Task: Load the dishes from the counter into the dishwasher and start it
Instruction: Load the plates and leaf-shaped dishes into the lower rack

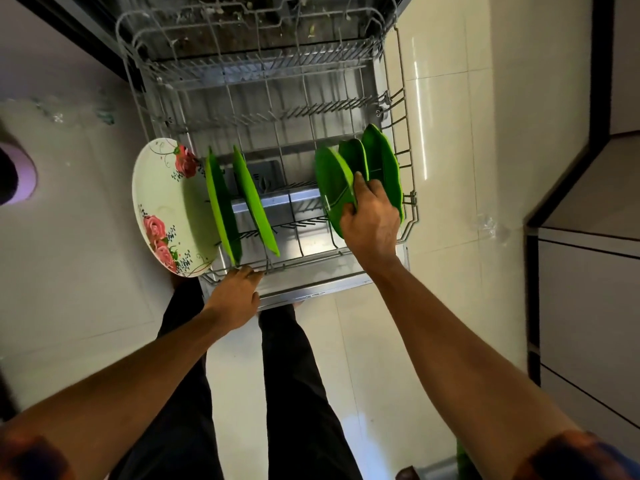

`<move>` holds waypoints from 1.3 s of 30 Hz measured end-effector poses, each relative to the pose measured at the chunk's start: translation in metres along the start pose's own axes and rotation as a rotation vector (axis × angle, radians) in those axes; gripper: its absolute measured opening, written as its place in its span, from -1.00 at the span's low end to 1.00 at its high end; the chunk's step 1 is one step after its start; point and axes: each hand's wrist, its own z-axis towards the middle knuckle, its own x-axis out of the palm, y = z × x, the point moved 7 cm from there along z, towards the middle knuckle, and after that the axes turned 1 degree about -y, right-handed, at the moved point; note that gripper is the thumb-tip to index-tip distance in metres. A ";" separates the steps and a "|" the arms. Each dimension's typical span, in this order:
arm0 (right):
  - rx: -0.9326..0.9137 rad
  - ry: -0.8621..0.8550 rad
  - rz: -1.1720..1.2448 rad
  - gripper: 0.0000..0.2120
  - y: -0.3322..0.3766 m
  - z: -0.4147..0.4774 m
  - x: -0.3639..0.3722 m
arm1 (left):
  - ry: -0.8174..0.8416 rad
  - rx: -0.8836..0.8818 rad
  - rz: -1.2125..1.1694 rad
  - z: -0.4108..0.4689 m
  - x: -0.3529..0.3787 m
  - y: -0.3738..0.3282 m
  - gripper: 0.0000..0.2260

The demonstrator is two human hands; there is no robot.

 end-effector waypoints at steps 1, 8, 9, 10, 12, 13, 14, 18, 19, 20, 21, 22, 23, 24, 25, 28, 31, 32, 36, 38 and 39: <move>-0.007 0.006 0.001 -0.52 0.003 -0.003 0.003 | 0.013 0.013 0.006 0.001 0.000 0.000 -0.52; 0.173 0.074 0.048 -0.45 0.004 -0.024 0.033 | 0.049 0.041 -0.008 -0.002 -0.001 0.003 -0.49; 0.172 0.099 0.053 -0.45 0.007 -0.027 0.039 | 0.052 0.044 -0.010 -0.003 -0.001 0.003 -0.48; 0.175 0.120 0.057 -0.44 0.008 -0.029 0.043 | 0.053 0.047 -0.014 -0.004 -0.001 0.003 -0.48; 0.193 0.136 0.065 -0.45 0.009 -0.031 0.049 | 0.053 0.051 -0.024 -0.006 0.000 0.005 -0.47; 0.200 0.139 0.068 -0.45 0.008 -0.031 0.051 | 0.054 0.053 -0.024 -0.007 0.000 0.005 -0.46; 0.203 0.141 0.070 -0.44 0.007 -0.030 0.052 | 0.052 0.056 -0.025 -0.007 0.000 0.005 -0.46; 0.181 0.131 0.057 -0.43 0.006 -0.025 0.055 | 0.039 0.063 -0.031 -0.008 -0.002 0.004 -0.46; 0.172 0.127 0.056 -0.43 0.006 -0.022 0.056 | 0.032 0.067 -0.030 -0.008 -0.002 0.004 -0.46; 0.165 0.124 0.058 -0.44 0.007 -0.019 0.057 | 0.024 0.070 -0.026 -0.009 -0.002 0.004 -0.46; 0.159 0.120 0.062 -0.44 0.008 -0.016 0.058 | 0.019 0.072 -0.024 -0.009 -0.003 0.004 -0.46; 0.151 0.115 0.064 -0.44 0.010 -0.012 0.060 | 0.015 0.074 -0.023 -0.009 -0.003 0.004 -0.46; 0.141 0.112 0.063 -0.45 0.011 -0.009 0.061 | 0.014 0.076 -0.024 -0.009 -0.003 0.005 -0.46; 0.132 0.114 0.056 -0.45 0.013 -0.006 0.064 | 0.015 0.079 -0.021 -0.009 -0.003 0.005 -0.46; 0.124 0.123 0.046 -0.45 0.015 -0.005 0.066 | 0.016 0.082 -0.018 -0.009 -0.002 0.005 -0.46; 0.109 0.139 0.041 -0.46 0.018 0.001 0.072 | 0.018 0.091 -0.005 -0.008 -0.002 0.004 -0.46; 0.132 0.163 0.054 -0.48 0.014 0.005 0.076 | 0.022 0.097 0.012 -0.007 -0.002 0.006 -0.46; 0.137 0.170 0.054 -0.48 0.013 0.005 0.076 | 0.025 0.096 0.018 -0.007 -0.001 0.006 -0.46; 0.154 0.186 0.057 -0.52 0.008 0.001 0.078 | 0.033 0.089 0.033 -0.008 -0.002 0.005 -0.46; 0.171 0.194 0.069 -0.58 0.004 -0.004 0.078 | 0.035 0.087 0.034 -0.008 -0.002 0.004 -0.46; 0.177 0.197 0.076 -0.61 0.002 -0.007 0.079 | 0.038 0.088 0.034 -0.009 -0.001 0.004 -0.46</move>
